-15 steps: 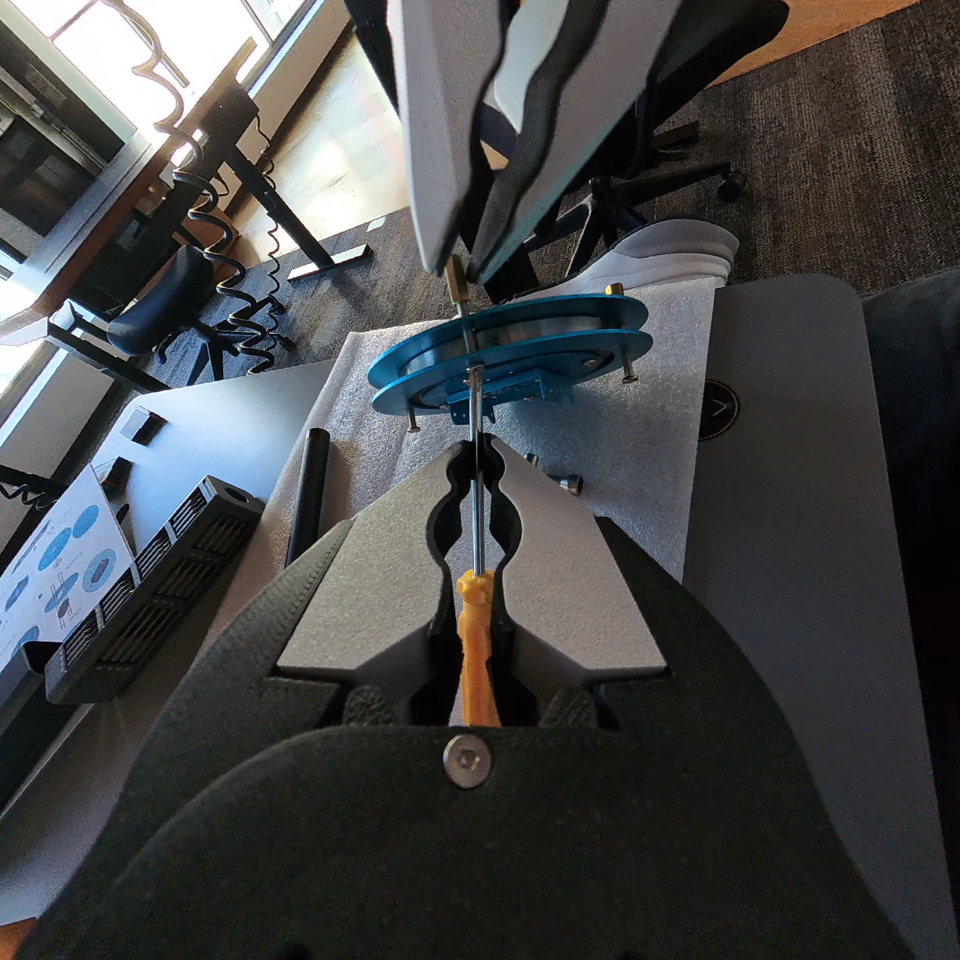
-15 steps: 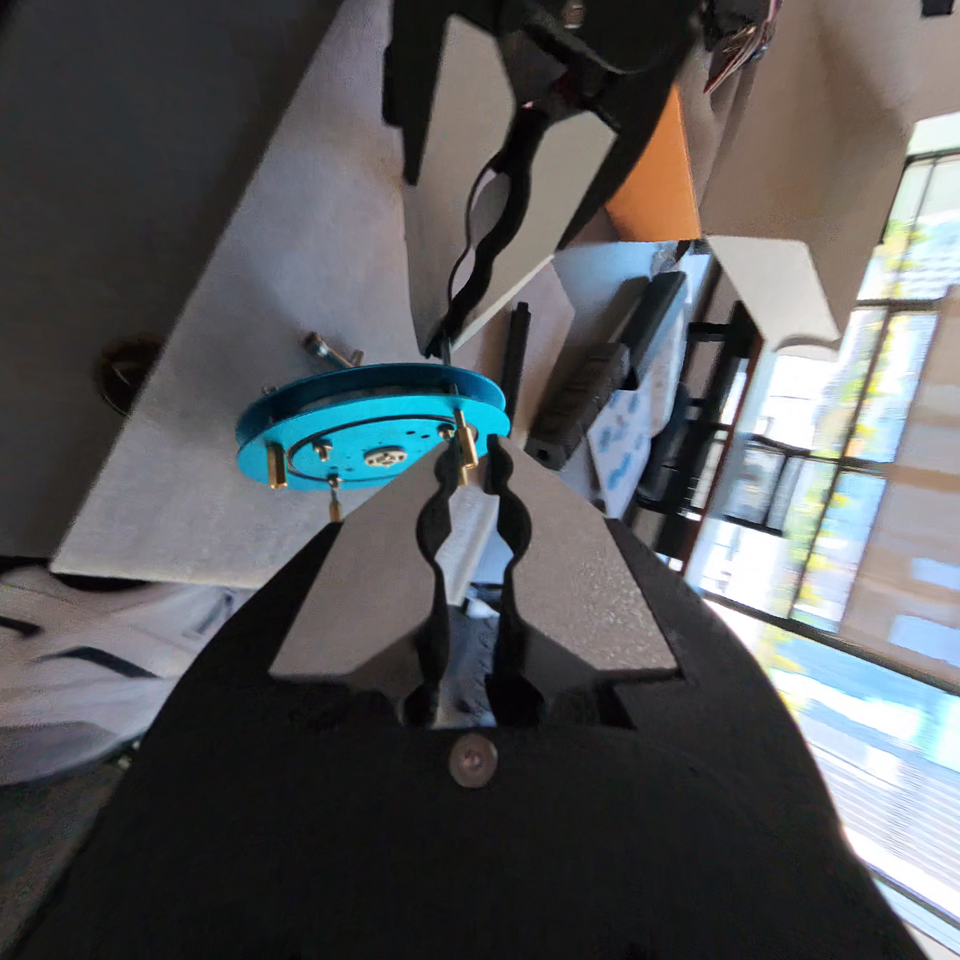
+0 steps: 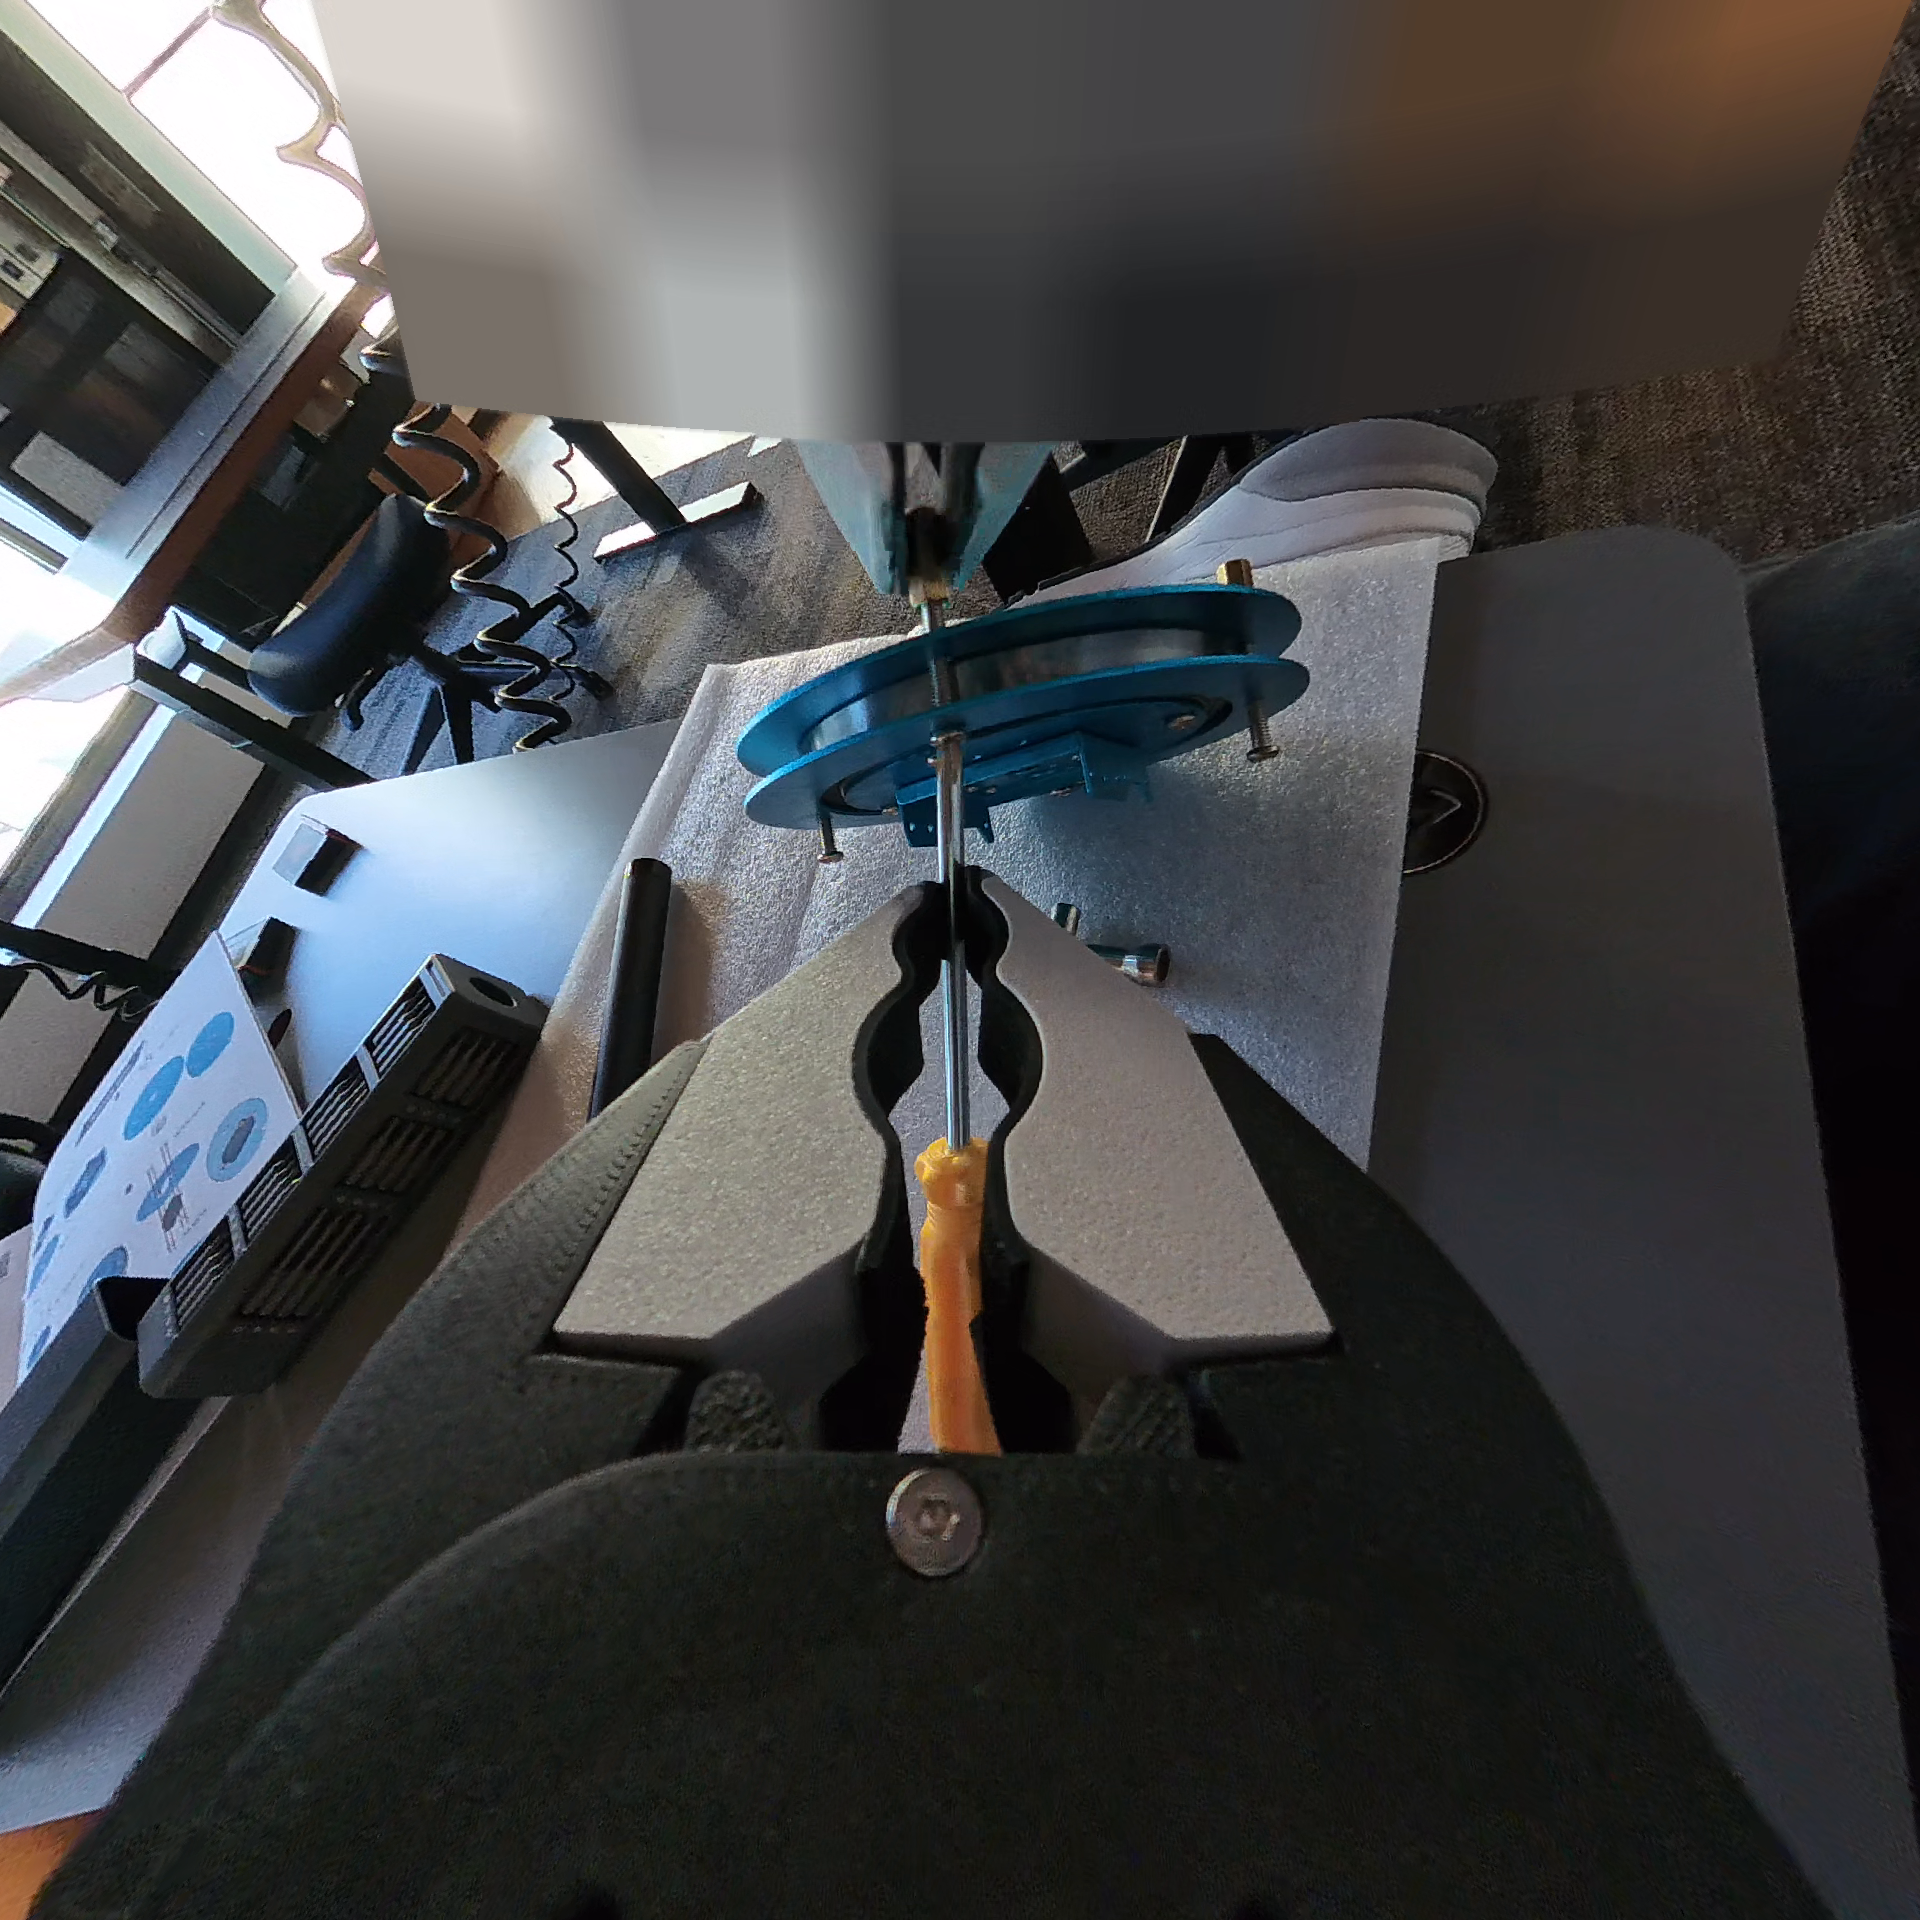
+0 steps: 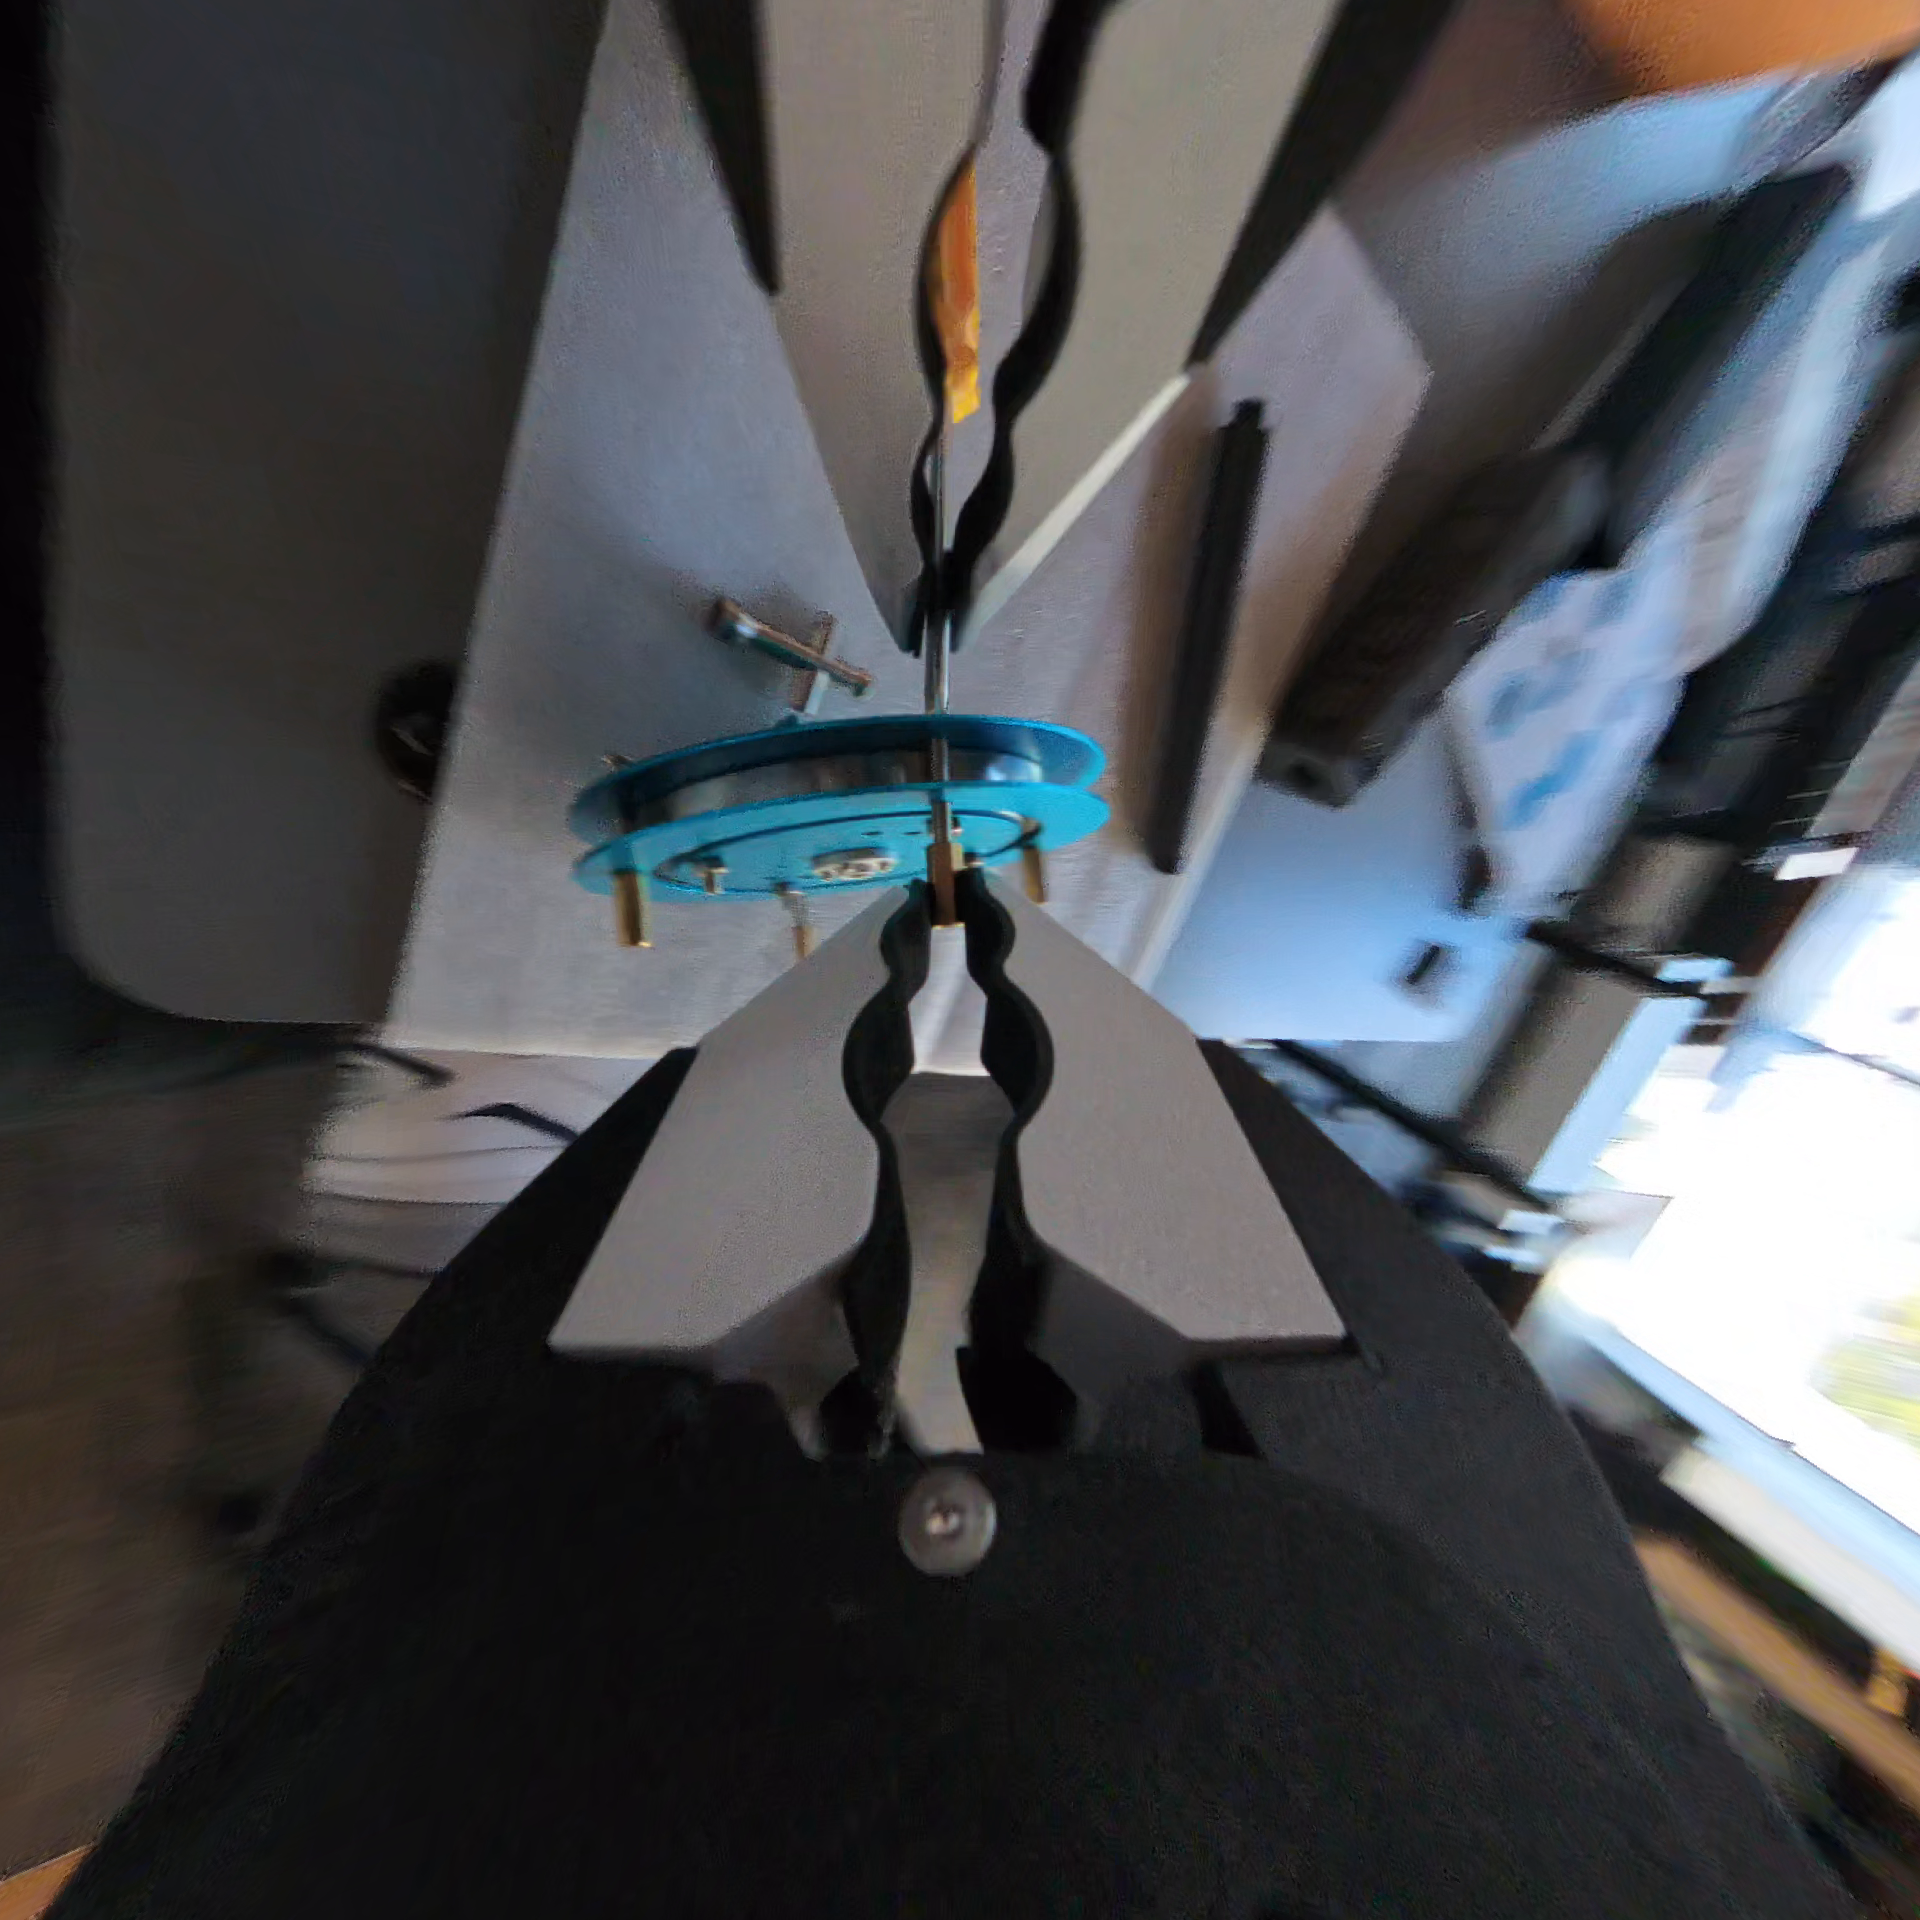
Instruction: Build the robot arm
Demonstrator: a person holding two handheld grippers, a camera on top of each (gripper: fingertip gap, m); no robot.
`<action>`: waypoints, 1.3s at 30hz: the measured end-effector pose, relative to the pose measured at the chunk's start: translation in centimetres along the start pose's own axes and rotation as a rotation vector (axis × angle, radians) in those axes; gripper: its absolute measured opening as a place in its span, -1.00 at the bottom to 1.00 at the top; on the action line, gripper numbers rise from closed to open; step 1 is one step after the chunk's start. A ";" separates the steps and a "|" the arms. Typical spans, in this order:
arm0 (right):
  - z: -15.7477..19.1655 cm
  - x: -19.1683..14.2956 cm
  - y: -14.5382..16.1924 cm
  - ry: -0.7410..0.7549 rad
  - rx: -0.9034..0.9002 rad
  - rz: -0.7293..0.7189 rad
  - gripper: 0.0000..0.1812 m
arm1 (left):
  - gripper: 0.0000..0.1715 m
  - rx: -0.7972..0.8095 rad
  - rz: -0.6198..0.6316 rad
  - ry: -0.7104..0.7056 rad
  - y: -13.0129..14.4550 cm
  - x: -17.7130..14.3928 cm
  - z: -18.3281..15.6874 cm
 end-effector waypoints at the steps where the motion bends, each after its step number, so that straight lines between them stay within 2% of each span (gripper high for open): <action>1: -0.1 0.0 0.0 -0.102 0.085 -0.025 -0.94 | -0.97 0.004 0.002 -0.004 0.0 0.0 0.0; 8: -1.2 0.4 0.4 -0.893 0.674 -0.123 -0.95 | -0.97 0.009 0.006 -0.009 0.0 0.1 -0.1; 13: -1.4 1.1 1.1 -1.520 1.130 -0.187 -0.95 | -0.97 0.003 -0.002 0.002 -0.1 0.1 -0.2; 15: -1.3 1.4 1.2 -1.666 1.198 -0.224 -0.94 | -0.97 0.001 -0.002 0.006 -0.1 0.1 -0.2; 17: -1.5 1.4 1.1 -1.612 1.120 -0.297 -0.94 | -0.97 -0.006 -0.002 0.006 0.0 0.1 -0.2; 19: -1.9 1.2 1.1 -1.384 0.934 -0.353 -0.94 | -0.97 -0.014 0.002 0.004 0.0 0.1 0.0; 20: -2.0 0.9 1.1 -1.223 0.800 -0.365 -0.93 | -0.97 -0.016 0.002 0.008 0.0 0.2 0.0; 21: -2.3 0.7 1.2 -1.020 0.659 -0.364 -0.84 | -0.97 -0.020 0.002 0.012 0.0 0.2 0.0; 22: -2.6 0.3 1.0 -0.814 0.507 -0.371 -0.65 | -0.97 -0.023 0.002 0.015 0.0 0.2 0.0; 23: -2.4 -0.5 0.7 -0.631 0.347 -0.370 -0.62 | -0.97 -0.025 0.001 0.017 0.0 0.2 0.0; 26: -1.3 -1.7 0.1 -0.107 -0.061 -0.239 -0.71 | -0.97 -0.024 0.000 0.018 0.0 0.1 -0.1; 28: -0.4 -1.3 -0.3 0.143 -0.248 -0.115 -0.80 | -0.97 -0.024 0.001 0.017 0.0 0.1 -0.1; 31: 0.4 -0.1 -0.2 0.296 -0.355 0.020 -0.87 | -0.97 -0.025 0.004 0.013 0.0 0.1 0.0; 34: 0.2 0.0 -0.2 0.296 -0.292 0.020 -0.92 | -0.97 -0.026 0.008 0.006 0.1 0.2 0.0; 37: -0.2 -0.2 -0.3 0.183 -0.193 -0.021 -0.96 | -0.97 -0.023 0.011 0.004 0.1 0.2 0.1; 39: -0.6 -0.3 -0.4 -0.017 -0.030 -0.070 -0.96 | -0.97 -0.017 0.012 0.002 0.1 0.2 0.1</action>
Point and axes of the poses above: each gripper's, where its closed fingertips meet, x out along the fingers, y out of its underside, z = x × y across the jaws, the point moved 3 cm from there along -x, back along the fingers, and after that the axes turned 13 degrees about -y, right-handed, at the moved point
